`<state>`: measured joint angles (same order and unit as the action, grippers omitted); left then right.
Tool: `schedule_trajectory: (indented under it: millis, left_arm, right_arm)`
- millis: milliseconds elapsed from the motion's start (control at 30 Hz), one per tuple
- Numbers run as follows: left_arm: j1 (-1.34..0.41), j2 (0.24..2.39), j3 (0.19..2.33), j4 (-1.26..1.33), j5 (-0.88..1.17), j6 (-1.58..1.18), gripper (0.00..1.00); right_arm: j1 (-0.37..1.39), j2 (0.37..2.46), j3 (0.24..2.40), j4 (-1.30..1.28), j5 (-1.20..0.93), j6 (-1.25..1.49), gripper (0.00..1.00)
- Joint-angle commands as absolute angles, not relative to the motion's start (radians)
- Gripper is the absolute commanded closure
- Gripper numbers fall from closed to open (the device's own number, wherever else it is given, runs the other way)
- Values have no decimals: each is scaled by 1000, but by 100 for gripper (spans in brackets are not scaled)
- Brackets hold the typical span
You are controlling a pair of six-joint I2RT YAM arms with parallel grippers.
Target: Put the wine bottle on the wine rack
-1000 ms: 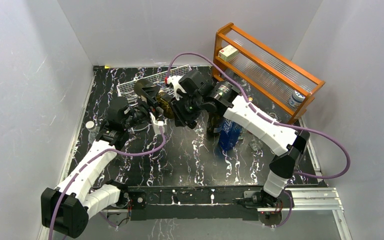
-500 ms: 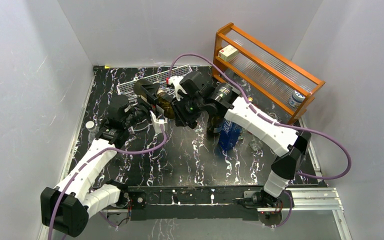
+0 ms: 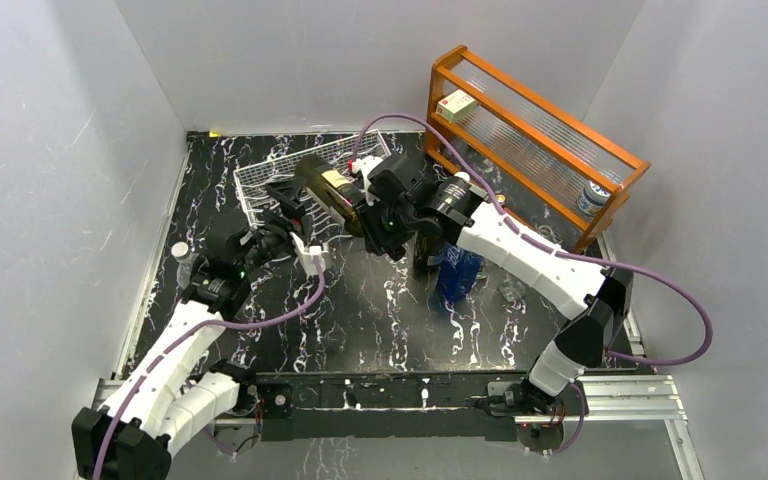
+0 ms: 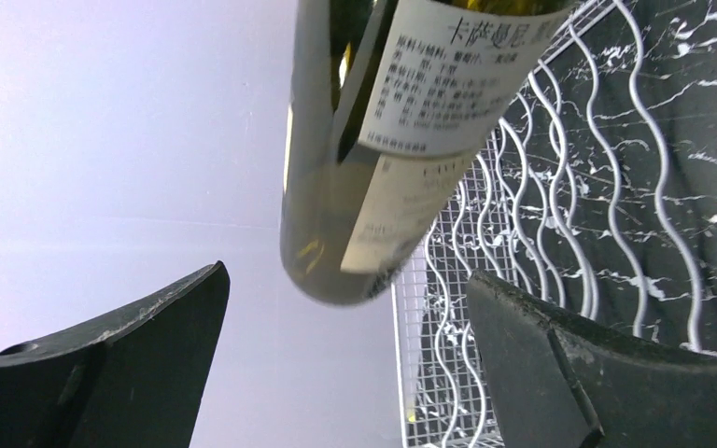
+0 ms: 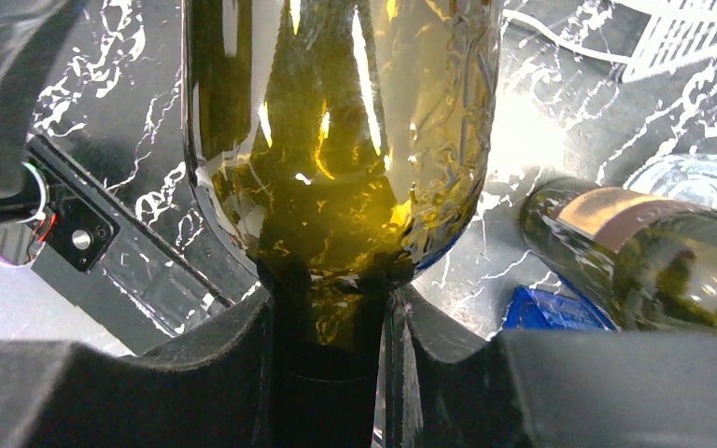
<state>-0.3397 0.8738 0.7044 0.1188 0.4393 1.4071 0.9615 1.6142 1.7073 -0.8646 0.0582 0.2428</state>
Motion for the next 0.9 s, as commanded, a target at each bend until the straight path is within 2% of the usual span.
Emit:
schedule_trajectory:
  millis: [0, 133, 300, 433, 533, 667, 867]
  left_arm:
    - [-338, 792, 672, 104, 453, 1249, 2]
    - [-337, 746, 680, 108, 396, 1002, 2]
    - [-338, 730, 763, 152, 90, 522, 2]
    - [-337, 765, 897, 10, -98, 187, 2]
    - [-337, 816, 1054, -229, -84, 189, 2]
    - [-337, 868, 1176, -322, -222, 166, 2]
    - [-338, 947, 1406, -550, -134, 34, 2]
  right_arm:
    - [950, 1527, 1730, -684, 93, 261, 100]
    - [950, 1515, 1710, -673, 83, 260, 100]
    - [951, 1464, 1685, -672, 39, 225, 100]
    - [951, 1440, 1631, -667, -55, 240, 100]
    - [991, 1418, 1600, -664, -53, 228, 100]
    - [1032, 1399, 1563, -664, -7, 254, 100]
    - [1133, 1351, 1424, -579, 22, 330, 100]
